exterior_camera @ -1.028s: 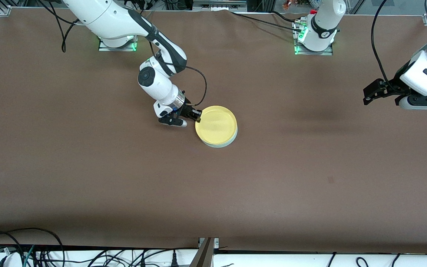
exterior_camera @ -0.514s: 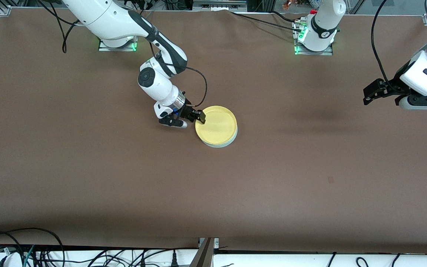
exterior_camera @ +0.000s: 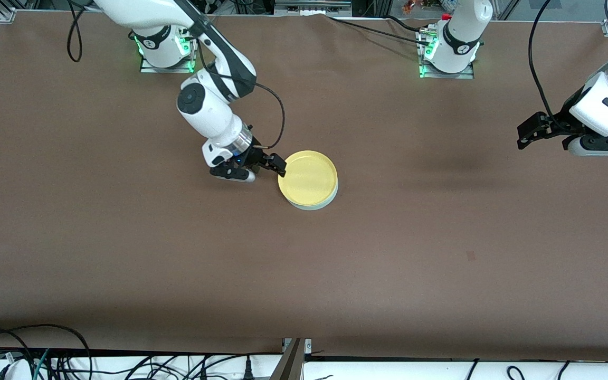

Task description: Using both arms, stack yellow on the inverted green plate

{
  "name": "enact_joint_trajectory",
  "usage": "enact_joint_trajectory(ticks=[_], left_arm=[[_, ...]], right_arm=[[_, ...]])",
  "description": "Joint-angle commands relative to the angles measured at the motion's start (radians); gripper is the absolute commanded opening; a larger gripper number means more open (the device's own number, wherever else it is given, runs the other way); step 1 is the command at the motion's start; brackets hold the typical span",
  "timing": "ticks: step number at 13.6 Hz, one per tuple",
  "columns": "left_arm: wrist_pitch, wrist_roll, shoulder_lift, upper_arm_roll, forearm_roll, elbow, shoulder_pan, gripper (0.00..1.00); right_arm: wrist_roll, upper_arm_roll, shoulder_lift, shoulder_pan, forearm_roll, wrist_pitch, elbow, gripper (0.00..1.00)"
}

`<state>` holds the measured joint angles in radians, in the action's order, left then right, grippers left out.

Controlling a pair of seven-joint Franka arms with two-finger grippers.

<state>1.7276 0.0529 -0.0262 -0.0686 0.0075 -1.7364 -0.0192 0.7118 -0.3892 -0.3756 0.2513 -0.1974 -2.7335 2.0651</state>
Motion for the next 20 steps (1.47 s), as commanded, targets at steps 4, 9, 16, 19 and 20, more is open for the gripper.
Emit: enact_joint_trajectory(ticks=[4, 9, 16, 19, 20], left_arm=[[-0.016, -0.016, 0.006, -0.002, -0.012, 0.02, -0.002, 1.0], [-0.016, -0.016, 0.008, -0.002, -0.012, 0.026, -0.002, 1.0], [-0.017, -0.016, 0.012, -0.002, -0.012, 0.035, -0.002, 1.0], [-0.017, -0.016, 0.014, -0.002, -0.012, 0.035, -0.002, 1.0], [-0.017, -0.016, 0.014, -0.003, -0.012, 0.035, -0.002, 1.0]], right_arm=[[-0.006, 0.139, 0.144, 0.011, -0.005, 0.41, -0.167, 1.0], [-0.063, 0.292, 0.187, 0.011, -0.001, 0.762, -0.405, 1.0], [-0.19, 0.44, 0.337, 0.011, 0.051, 1.024, -0.49, 1.0], [-0.268, 0.493, 0.385, 0.011, 0.137, 1.078, -0.49, 1.0], [-0.309, 0.512, 0.385, 0.011, 0.142, 1.08, -0.497, 1.0]])
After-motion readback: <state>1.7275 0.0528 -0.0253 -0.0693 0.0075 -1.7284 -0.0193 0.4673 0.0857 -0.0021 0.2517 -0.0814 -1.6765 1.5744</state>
